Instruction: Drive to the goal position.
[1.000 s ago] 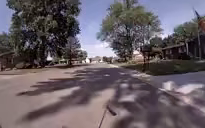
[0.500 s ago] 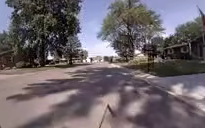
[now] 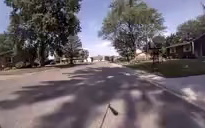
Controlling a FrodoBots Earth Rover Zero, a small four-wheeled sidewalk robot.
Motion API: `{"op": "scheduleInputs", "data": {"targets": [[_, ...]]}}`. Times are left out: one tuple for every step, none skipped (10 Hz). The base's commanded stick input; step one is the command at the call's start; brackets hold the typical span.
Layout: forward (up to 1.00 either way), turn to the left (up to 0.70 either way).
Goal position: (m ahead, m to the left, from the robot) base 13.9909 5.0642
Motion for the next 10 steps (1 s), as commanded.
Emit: {"op": "scheduleInputs", "data": {"targets": [[0.69, 0.03], [0.69, 0.03], [0.69, 0.03], [0.69, 0.03], [0.69, 0.03], [0.69, 0.03], [0.69, 0.03], [0.69, 0.03], [0.69, 0.03], [0.69, 0.03]]}}
